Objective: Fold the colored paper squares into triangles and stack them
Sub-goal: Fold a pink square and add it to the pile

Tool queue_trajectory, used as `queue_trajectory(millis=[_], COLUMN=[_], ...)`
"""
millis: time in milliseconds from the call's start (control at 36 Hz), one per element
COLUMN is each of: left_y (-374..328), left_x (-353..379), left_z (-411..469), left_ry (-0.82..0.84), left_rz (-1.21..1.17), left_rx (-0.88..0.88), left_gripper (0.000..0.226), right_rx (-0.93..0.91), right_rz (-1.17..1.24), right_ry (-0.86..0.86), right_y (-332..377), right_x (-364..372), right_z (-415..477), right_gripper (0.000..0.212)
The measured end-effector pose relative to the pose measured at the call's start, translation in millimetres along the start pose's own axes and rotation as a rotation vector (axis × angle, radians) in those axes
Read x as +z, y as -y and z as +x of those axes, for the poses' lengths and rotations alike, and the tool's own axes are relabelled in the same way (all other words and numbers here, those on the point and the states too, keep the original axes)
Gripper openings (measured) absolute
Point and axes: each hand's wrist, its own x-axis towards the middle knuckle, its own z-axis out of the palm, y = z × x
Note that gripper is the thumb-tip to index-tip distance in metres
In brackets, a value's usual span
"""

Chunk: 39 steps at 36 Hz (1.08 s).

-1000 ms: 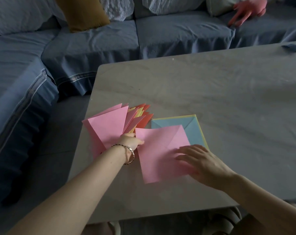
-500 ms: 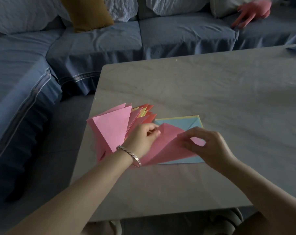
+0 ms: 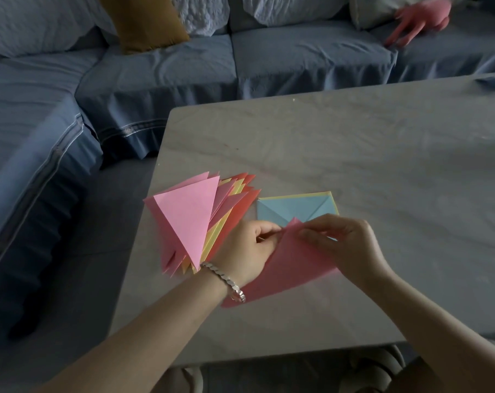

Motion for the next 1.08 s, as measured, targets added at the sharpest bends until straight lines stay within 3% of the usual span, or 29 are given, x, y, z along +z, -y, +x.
queue_trajectory(millis=[139, 556, 1083], left_y=[-1.0, -12.0, -11.2], left_x=[5.3, 9.9, 5.4], left_z=[-4.7, -10.5, -14.1], left_ry=[-0.083, -0.374, -0.419], left_rz=[0.132, 0.116, 0.144], left_rx=[0.082, 0.253, 0.364], left_gripper=[0.034, 0.019, 0.022], right_rx=[0.003, 0.076, 0.047], right_rz=[0.043, 0.129, 0.239], right_ry=[-0.114, -0.213, -0.219], right_y=[6.2, 18.7, 31.8], right_x=[3.3, 6.6, 8.5], right_z=[-3.3, -5.2, -14.2], right_gripper=[0.026, 0.019, 0.019])
